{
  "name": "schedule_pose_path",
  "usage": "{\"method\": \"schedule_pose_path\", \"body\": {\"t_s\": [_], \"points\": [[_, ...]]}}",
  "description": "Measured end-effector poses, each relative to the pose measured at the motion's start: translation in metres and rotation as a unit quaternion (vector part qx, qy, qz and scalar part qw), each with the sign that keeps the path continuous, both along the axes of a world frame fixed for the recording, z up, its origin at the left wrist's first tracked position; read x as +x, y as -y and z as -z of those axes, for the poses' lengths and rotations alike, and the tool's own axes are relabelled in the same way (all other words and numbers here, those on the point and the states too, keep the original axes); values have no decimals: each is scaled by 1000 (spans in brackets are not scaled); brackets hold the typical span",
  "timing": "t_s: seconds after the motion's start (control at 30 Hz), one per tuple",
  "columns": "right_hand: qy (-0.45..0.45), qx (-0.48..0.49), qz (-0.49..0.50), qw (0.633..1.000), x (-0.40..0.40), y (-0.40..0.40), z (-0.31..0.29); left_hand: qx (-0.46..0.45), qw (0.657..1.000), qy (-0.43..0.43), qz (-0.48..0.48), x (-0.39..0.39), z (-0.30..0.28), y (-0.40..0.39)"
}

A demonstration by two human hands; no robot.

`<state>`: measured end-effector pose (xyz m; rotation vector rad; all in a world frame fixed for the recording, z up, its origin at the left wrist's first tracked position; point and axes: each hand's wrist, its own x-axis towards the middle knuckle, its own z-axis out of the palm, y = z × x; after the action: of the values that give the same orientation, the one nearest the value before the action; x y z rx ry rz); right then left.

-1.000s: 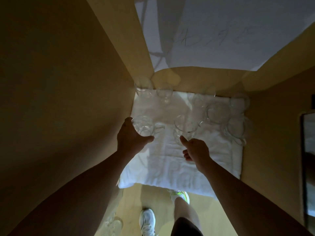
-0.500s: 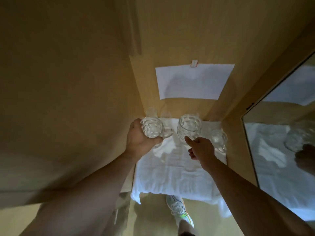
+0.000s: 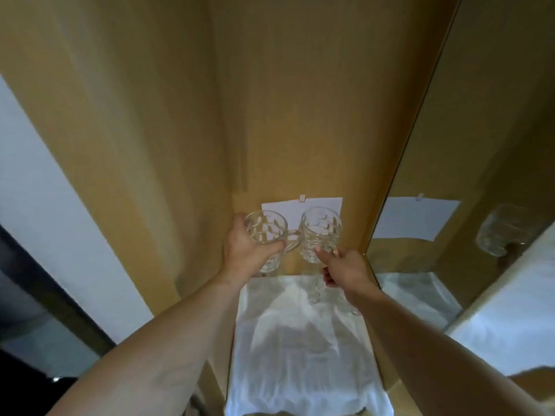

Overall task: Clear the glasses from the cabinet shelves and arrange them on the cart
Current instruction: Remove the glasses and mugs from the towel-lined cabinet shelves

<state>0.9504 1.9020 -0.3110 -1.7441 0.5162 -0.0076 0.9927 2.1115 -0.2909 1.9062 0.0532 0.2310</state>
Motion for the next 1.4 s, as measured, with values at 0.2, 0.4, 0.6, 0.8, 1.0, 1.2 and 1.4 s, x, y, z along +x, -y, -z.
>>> {"method": "schedule_pose_path", "body": {"t_s": [0.2,0.4,0.6,0.8,1.0,1.2,1.4], "points": [[13,-58,30,998,-76,-19,-87,-44,998,29,25,-64,-79,-24],[42,-82,34,995,-117,-14,-126,-56,997,32,49,-105,-109,-22],[77,-88,20,993,-168,0,-151,-58,995,46,61,-158,-134,-9],[99,-60,-9,993,-254,43,-164,-25,995,84,52,-243,-163,21],[95,-6,-9,995,-342,100,-164,3,993,87,77,-319,-183,73],[91,-9,27,995,-413,148,-172,19,990,96,98,-373,-188,130],[83,-5,62,995,-459,190,-182,10,988,93,127,-398,-196,183]]}}
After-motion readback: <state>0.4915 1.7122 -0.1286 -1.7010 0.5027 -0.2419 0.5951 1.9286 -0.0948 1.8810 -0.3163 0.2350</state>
